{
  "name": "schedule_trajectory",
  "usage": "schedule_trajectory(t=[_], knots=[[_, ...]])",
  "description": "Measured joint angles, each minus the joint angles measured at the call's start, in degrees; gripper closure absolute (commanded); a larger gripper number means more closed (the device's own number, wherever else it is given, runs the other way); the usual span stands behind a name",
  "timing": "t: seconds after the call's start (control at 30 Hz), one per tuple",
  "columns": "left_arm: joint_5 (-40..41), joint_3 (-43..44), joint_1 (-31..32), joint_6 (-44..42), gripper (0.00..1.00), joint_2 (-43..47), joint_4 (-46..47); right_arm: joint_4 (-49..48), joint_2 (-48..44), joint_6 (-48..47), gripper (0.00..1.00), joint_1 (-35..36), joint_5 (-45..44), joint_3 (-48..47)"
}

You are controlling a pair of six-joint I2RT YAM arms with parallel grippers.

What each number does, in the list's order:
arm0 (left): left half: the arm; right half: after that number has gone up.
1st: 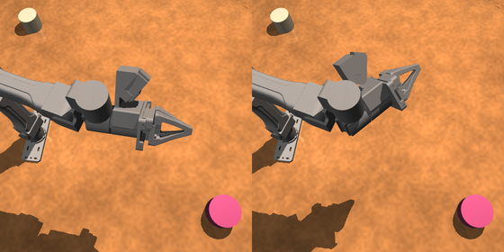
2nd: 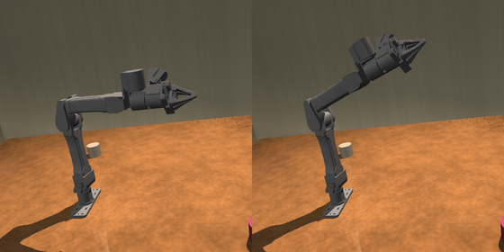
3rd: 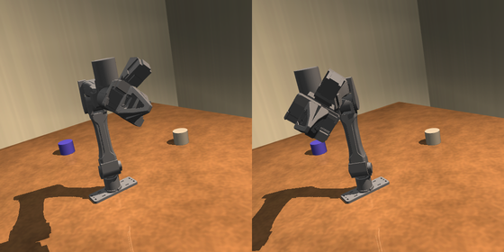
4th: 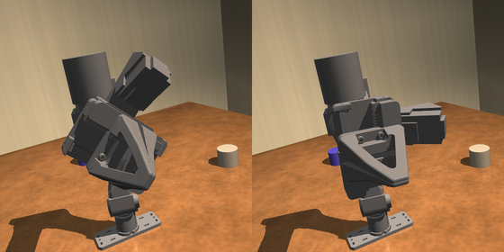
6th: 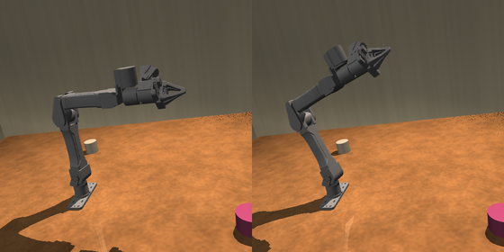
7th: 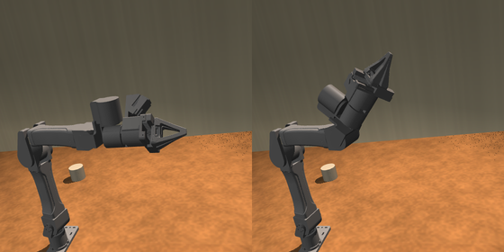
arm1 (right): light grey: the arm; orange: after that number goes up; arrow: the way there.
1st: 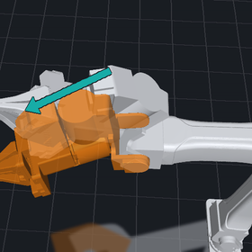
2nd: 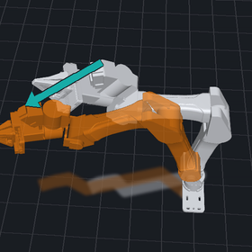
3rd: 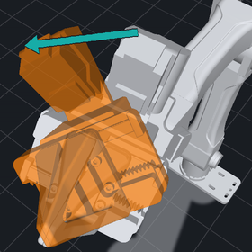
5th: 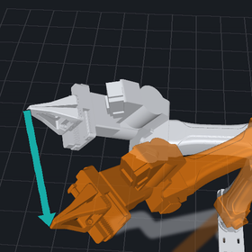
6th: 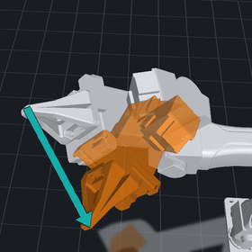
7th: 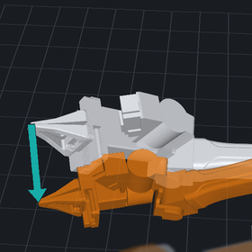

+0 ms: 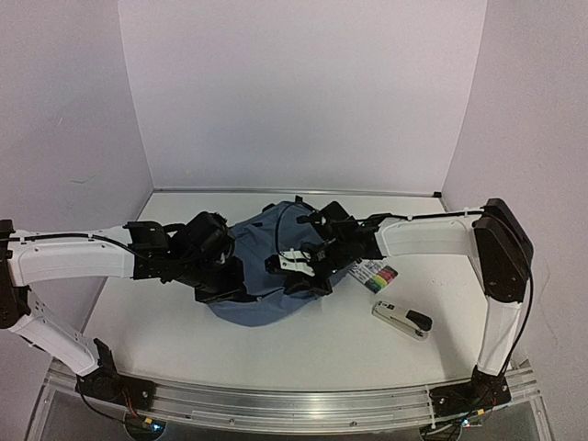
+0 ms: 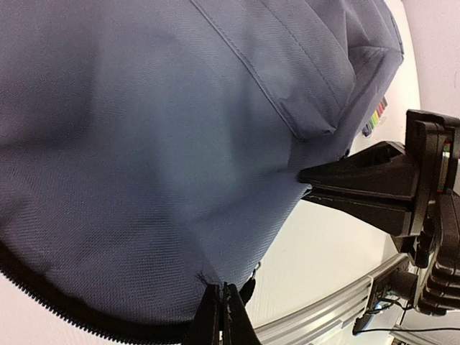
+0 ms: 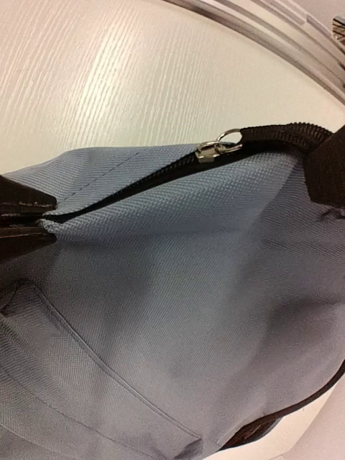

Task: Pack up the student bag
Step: Zip the student bag at the center of the board.

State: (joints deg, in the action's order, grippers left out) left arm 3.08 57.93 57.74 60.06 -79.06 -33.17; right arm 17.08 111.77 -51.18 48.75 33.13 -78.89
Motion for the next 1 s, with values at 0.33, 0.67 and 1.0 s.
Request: schedule_trajectory(t=[0.33,0.67,1.0], knots=[[9.47,-6.12,-0.44,9.83,1.0,19.58,-8.98,-4.53,-7.28,-2.05,1.0,-3.28,2.02,5.33],[8.4,-3.4,-0.98,6.84,1.0,14.21,-9.4,-2.79,-7.66,-4.76,1.0,-4.69,2.82,5.12],[-6.08,9.56,-5.65,-7.81,1.0,-8.32,-1.34,-0.57,-2.73,-7.68,0.41,-11.89,-5.03,0.79]])
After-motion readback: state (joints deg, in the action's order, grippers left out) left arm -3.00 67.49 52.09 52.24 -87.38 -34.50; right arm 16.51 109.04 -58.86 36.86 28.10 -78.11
